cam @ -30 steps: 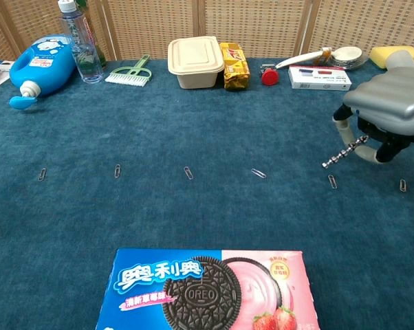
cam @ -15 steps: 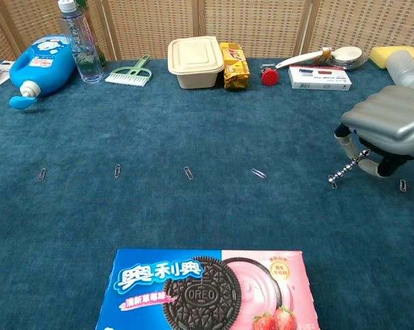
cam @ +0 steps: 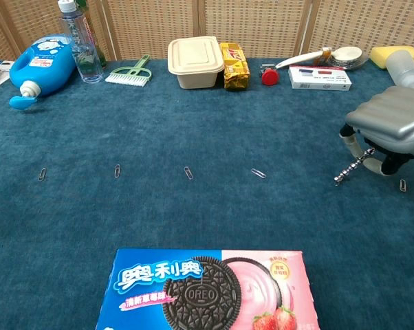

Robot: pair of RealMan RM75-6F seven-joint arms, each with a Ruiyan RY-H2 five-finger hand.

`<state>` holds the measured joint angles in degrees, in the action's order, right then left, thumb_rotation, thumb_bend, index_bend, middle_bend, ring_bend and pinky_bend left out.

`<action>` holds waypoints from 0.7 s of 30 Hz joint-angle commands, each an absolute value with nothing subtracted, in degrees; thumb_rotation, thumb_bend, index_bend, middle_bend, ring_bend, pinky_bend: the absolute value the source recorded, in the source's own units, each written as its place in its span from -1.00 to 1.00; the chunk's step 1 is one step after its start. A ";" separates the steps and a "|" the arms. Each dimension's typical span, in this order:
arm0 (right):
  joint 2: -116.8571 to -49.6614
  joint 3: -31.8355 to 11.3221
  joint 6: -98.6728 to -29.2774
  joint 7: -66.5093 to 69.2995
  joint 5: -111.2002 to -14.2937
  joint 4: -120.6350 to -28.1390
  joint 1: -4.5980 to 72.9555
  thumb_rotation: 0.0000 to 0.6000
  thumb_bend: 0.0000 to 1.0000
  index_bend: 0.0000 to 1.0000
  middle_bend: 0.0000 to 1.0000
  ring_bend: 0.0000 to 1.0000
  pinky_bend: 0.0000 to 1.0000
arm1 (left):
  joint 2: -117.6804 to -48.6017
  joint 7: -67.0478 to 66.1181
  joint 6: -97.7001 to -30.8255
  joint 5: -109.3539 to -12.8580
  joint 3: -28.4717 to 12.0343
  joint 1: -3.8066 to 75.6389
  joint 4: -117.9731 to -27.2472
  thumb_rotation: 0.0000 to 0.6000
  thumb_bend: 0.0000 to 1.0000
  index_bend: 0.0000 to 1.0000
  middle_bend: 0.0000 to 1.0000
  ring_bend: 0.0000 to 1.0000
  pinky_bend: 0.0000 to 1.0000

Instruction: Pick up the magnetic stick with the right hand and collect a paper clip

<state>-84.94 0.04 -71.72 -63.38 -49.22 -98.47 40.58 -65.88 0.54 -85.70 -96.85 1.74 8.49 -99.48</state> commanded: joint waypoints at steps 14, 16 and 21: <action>-80.34 -11.64 -64.52 -44.40 -43.36 -94.96 41.32 1.00 -0.08 0.20 0.74 0.64 0.16 | -65.83 0.42 -86.65 -96.91 2.26 7.56 -99.95 1.00 -0.16 -0.98 -0.70 -0.95 -0.80; -80.74 -12.27 -62.93 -42.82 -42.37 -93.05 41.76 1.00 -0.08 0.18 0.73 0.64 0.16 | -65.79 0.33 -86.48 -96.89 2.45 7.47 -100.14 1.00 -0.16 -0.99 -0.70 -0.95 -0.80; -82.83 -13.03 -59.81 -40.51 -39.74 -87.33 43.04 1.00 -0.08 0.14 0.72 0.63 0.15 | -65.30 -0.36 -86.88 -97.19 2.56 7.17 -100.84 1.00 -0.16 -0.99 -0.70 -0.95 -0.80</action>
